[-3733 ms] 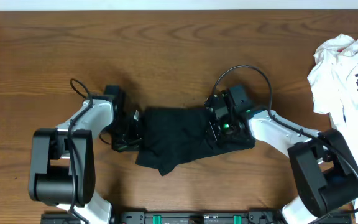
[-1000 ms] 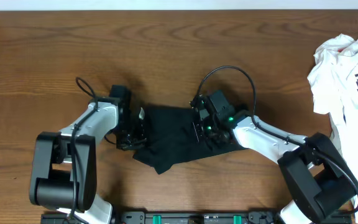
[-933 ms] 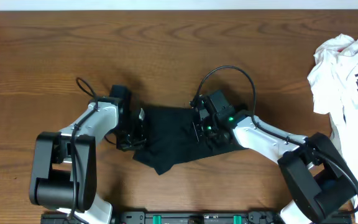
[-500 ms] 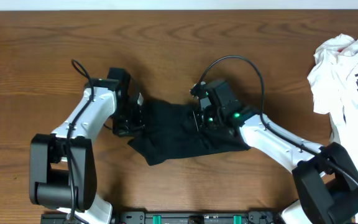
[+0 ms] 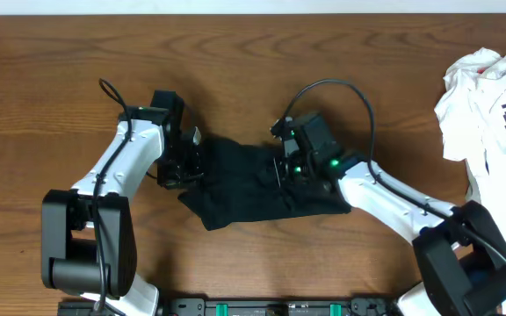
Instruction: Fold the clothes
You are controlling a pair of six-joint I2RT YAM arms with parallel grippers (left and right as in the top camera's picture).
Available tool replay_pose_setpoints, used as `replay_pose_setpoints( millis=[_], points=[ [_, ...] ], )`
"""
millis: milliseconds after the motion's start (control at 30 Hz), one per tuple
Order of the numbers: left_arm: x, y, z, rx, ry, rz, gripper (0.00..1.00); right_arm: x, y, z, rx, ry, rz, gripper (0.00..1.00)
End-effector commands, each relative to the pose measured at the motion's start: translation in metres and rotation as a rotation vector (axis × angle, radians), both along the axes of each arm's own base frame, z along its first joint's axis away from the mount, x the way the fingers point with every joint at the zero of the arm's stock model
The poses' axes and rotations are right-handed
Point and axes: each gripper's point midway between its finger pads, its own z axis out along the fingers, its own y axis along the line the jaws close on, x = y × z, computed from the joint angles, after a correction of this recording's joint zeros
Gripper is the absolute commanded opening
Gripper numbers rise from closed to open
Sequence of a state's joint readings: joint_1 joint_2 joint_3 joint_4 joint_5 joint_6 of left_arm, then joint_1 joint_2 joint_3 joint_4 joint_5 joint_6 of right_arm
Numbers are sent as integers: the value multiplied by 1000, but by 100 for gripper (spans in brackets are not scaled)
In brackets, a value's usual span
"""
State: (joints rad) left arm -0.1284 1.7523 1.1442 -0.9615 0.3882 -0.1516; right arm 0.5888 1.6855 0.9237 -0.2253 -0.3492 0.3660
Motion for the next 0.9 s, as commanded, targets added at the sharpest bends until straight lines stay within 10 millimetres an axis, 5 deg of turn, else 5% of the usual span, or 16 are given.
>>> replay_pose_setpoints(
  millis=[0, 233, 467, 533, 667, 767, 867],
  points=[
    [7, 1, 6, 11, -35, -24, 6, -19, 12, 1, 17, 64, 6, 1],
    [7, 1, 6, 10, -36, -24, 6, -41, 41, 26, 189, 119, 152, 9],
    [6, 1, 6, 11, -35, -24, 7, -12, 17, 71, 301, 14, 133, 49],
    [7, 1, 6, 13, -37, -24, 6, -1, 7, 83, 315, -27, 100, 54],
    [7, 4, 5, 28, -40, -25, 6, 27, -21, 80, 256, -79, -17, 41],
    [8, 4, 5, 28, -40, -25, 6, 35, -30, 68, 216, -78, -60, 14],
    [8, 4, 5, 28, -41, -25, 6, 41, -30, 52, 179, -70, -78, 4]
  ],
)
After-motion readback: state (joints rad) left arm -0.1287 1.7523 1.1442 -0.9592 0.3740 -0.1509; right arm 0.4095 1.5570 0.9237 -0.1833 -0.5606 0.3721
